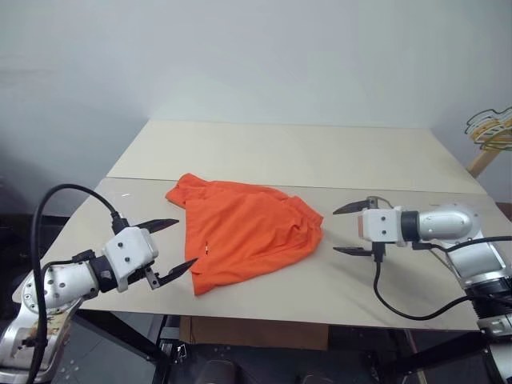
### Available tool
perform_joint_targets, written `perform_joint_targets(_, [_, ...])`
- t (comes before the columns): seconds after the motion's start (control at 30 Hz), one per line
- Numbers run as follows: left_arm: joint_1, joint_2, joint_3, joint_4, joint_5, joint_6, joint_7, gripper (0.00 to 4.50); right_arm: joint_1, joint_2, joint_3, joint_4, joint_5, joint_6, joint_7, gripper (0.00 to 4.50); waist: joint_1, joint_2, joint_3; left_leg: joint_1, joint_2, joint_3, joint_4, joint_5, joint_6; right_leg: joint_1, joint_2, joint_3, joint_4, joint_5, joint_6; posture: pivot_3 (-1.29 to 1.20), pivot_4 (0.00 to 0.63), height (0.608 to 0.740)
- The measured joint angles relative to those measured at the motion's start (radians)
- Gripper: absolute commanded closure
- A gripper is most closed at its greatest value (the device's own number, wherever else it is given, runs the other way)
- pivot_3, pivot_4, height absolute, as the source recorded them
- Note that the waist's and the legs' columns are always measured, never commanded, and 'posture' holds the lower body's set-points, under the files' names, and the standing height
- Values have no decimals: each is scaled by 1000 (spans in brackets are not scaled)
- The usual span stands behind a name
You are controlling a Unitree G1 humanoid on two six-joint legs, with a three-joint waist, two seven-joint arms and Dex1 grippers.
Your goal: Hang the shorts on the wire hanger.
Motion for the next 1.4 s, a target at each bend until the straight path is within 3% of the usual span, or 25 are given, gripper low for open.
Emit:
perform_joint_targets(0.33, [68,49,-43,4,19,0,-65,0,-53,37,36,54,-85,-37,-49,44,-64,0,0,1,2,1,0,0,0,0,1,0,0,-1,-2,126,0,740])
perform_joint_targets(0.47, [71,75,-43,7,16,-1,-101,0,-114,58,100,156,-242,-157,-157,44,-82,0,0,1,2,3,0,1,-1,0,2,0,1,-1,-5,104,0,740])
perform_joint_targets(0.73, [44,85,-45,28,6,-1,-131,0,-364,93,287,452,-657,-504,-525,44,-125,0,0,0,3,5,-1,2,-4,-4,3,2,4,0,-5,101,0,740])
perform_joint_targets(0.9, [52,81,-44,24,-3,0,-129,0,-452,125,419,542,-912,-609,-809,44,-135,0,0,0,3,4,-1,2,-4,-10,3,7,11,0,-5,105,0,740])
perform_joint_targets(1.17, [83,62,-46,21,-2,-1,-117,0,-564,229,614,699,-1207,-609,-1241,44,-152,0,0,2,3,4,-1,5,-8,-11,6,9,17,-2,-9,107,0,740])
perform_joint_targets(1.4, [89,53,-48,20,-1,-2,-111,0,-645,331,722,841,-1314,-539,-1467,44,-155,0,0,2,5,2,-2,6,-10,-12,11,10,19,0,-8,125,0,740])
